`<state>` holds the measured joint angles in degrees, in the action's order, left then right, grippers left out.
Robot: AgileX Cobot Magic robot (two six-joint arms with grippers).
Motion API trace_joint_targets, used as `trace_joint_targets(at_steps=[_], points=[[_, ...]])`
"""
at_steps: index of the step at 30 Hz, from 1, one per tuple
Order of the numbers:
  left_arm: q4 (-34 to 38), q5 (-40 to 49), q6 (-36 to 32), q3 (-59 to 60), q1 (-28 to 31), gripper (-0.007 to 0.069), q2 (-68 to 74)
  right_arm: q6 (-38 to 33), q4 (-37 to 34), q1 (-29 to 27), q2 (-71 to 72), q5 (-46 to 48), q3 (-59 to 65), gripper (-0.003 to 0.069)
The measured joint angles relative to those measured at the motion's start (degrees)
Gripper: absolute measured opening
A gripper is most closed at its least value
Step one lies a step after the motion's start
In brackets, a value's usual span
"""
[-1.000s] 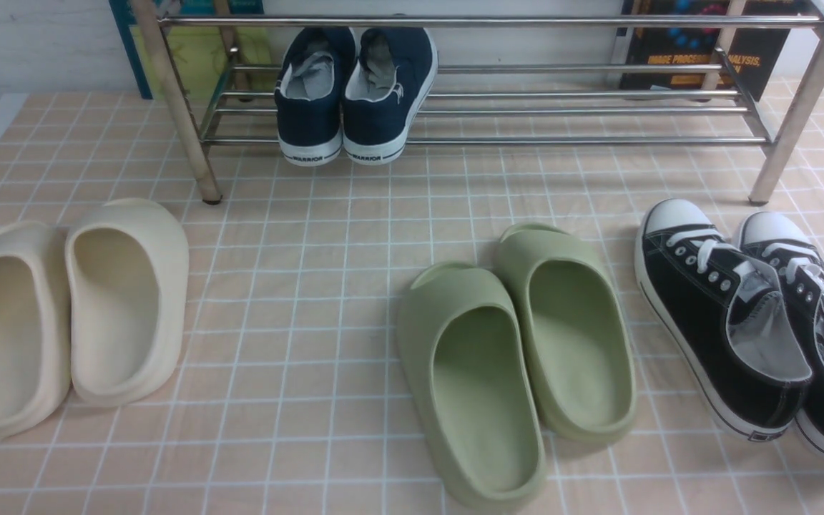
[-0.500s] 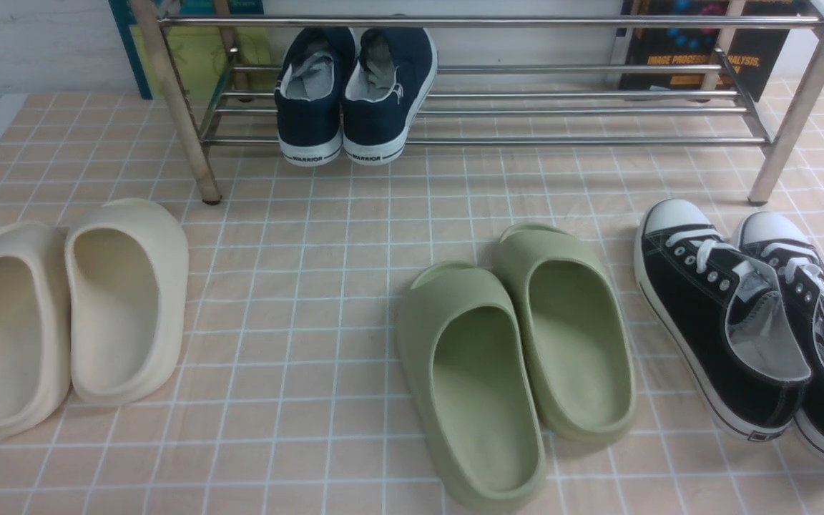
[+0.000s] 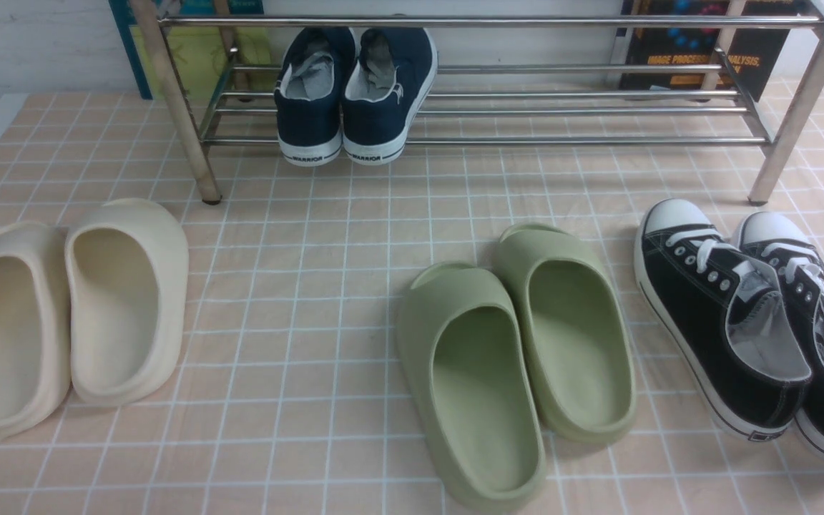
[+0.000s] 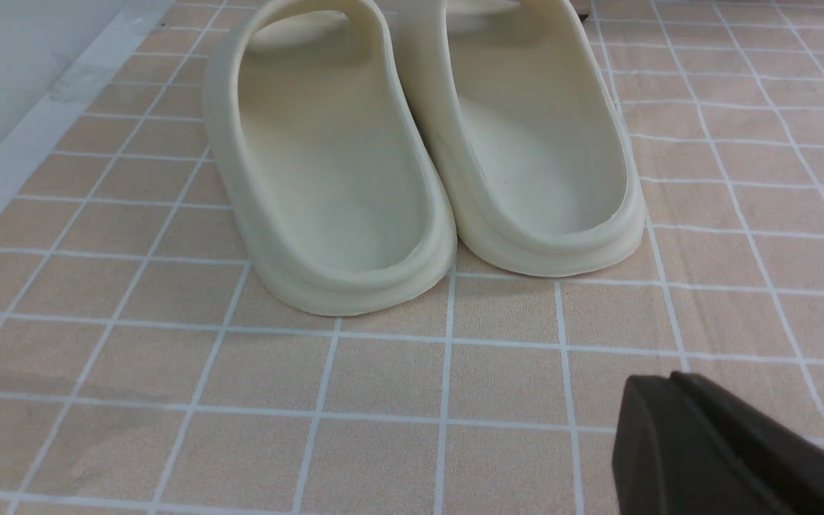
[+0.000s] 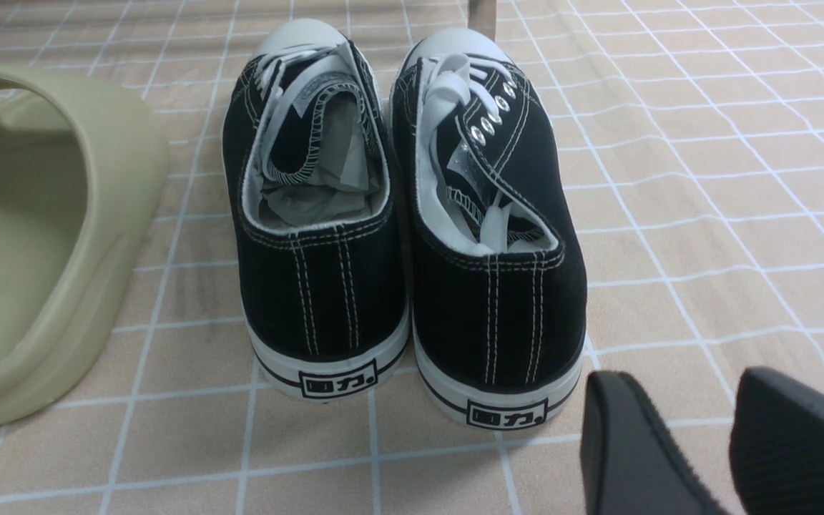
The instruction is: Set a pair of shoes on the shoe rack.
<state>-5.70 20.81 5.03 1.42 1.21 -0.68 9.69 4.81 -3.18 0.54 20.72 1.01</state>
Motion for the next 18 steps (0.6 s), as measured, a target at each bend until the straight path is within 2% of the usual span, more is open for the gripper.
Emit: trace_joint_targets(at_steps=[18], points=[[0.0, 0.0, 0.0, 0.0, 0.0, 0.0041, 0.0, 0.0, 0.0, 0.0, 0.0, 0.0, 0.0, 0.0237]])
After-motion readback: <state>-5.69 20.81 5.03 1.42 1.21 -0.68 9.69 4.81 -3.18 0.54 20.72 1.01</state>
